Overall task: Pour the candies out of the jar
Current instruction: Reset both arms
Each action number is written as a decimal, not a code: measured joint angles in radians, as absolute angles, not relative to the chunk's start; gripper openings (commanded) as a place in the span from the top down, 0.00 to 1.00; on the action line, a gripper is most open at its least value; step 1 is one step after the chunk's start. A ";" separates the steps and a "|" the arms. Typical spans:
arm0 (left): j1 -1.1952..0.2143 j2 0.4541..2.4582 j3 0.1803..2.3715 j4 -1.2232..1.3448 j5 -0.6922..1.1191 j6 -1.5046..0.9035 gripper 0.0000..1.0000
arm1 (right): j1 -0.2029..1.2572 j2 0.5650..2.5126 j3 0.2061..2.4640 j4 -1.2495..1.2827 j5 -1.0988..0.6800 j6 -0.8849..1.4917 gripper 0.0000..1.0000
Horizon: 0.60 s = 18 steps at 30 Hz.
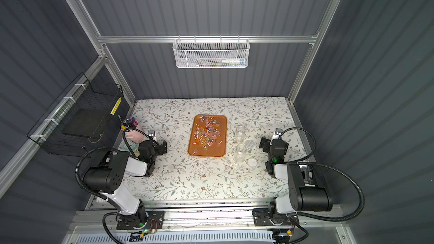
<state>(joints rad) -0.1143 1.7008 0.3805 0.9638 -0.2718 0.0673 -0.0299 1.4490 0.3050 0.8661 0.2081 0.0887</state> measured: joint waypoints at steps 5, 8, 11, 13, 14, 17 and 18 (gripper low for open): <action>-0.115 1.709 0.432 0.955 -0.247 0.067 0.00 | -0.030 1.447 0.305 0.926 0.208 0.090 0.01; -0.115 1.709 0.444 0.957 -0.241 0.064 0.00 | -0.030 1.446 0.305 0.935 0.208 0.090 0.01; -0.115 1.709 0.444 0.955 -0.238 0.063 0.00 | -0.030 1.446 0.305 0.938 0.208 0.090 0.01; -0.115 1.709 0.444 0.954 -0.238 0.060 0.00 | -0.030 1.446 0.305 0.939 0.208 0.090 0.01; -0.115 1.709 0.444 0.954 -0.238 0.060 0.00 | -0.030 1.446 0.305 0.939 0.208 0.090 0.01; -0.115 1.709 0.444 0.954 -0.238 0.060 0.00 | -0.030 1.446 0.305 0.939 0.208 0.090 0.01; -0.115 1.709 0.444 0.954 -0.238 0.060 0.03 | -0.030 1.446 0.305 0.939 0.208 0.090 0.01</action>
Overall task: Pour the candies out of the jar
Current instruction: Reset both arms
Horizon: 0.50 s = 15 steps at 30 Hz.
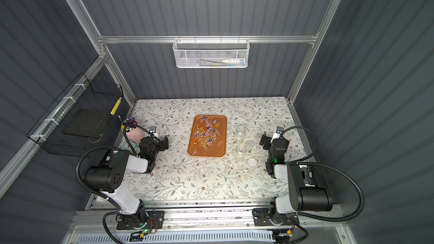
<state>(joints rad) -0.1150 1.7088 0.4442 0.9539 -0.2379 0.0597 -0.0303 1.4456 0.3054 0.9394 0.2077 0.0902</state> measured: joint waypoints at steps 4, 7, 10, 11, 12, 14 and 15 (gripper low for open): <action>-0.113 1.709 0.445 0.946 -0.234 0.052 1.00 | -0.030 1.446 0.305 0.940 0.208 0.090 0.01; -0.105 1.711 0.449 0.935 -0.231 0.049 0.07 | -0.030 1.446 0.305 0.940 0.208 0.090 0.01; -0.103 1.711 0.450 0.935 -0.231 0.045 0.01 | -0.030 1.446 0.305 0.940 0.208 0.090 0.01; -0.103 1.711 0.450 0.935 -0.231 0.044 0.01 | -0.030 1.446 0.305 0.940 0.208 0.090 0.01; -0.103 1.711 0.450 0.935 -0.231 0.043 0.01 | -0.030 1.446 0.305 0.940 0.208 0.090 0.01; -0.103 1.711 0.450 0.936 -0.232 0.038 0.01 | -0.030 1.446 0.305 0.940 0.208 0.090 0.01; -0.103 1.711 0.450 0.936 -0.233 0.038 0.01 | -0.030 1.446 0.305 0.940 0.208 0.090 0.01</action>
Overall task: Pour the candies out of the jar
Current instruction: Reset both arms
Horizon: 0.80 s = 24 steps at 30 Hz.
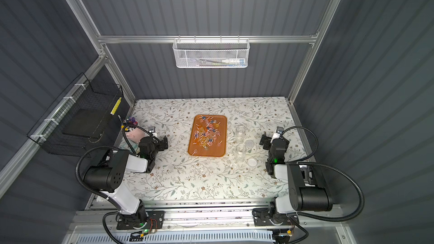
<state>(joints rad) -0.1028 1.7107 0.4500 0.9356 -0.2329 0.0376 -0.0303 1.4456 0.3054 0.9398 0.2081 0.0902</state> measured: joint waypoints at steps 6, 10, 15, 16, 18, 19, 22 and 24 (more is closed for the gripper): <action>-0.103 1.711 0.450 0.936 -0.234 0.038 0.01 | -0.030 1.446 0.305 0.941 0.208 0.090 0.01; -0.103 1.711 0.450 0.936 -0.234 0.038 0.01 | -0.030 1.446 0.305 0.942 0.208 0.090 0.01; -0.103 1.711 0.454 0.930 -0.230 0.032 1.00 | -0.030 1.446 0.305 0.942 0.208 0.090 0.01; -0.103 1.711 0.455 0.928 -0.231 0.032 1.00 | -0.030 1.446 0.305 0.942 0.208 0.090 0.01; -0.103 1.711 0.455 0.926 -0.231 0.033 0.58 | -0.030 1.446 0.305 0.942 0.208 0.090 0.01; -0.103 1.711 0.455 0.925 -0.231 0.032 0.04 | -0.030 1.446 0.305 0.942 0.208 0.090 0.01; -0.103 1.711 0.456 0.920 -0.228 0.034 0.00 | -0.030 1.446 0.305 0.942 0.208 0.090 0.01; -0.103 1.711 0.456 0.921 -0.228 0.034 0.00 | -0.030 1.446 0.305 0.942 0.208 0.090 0.01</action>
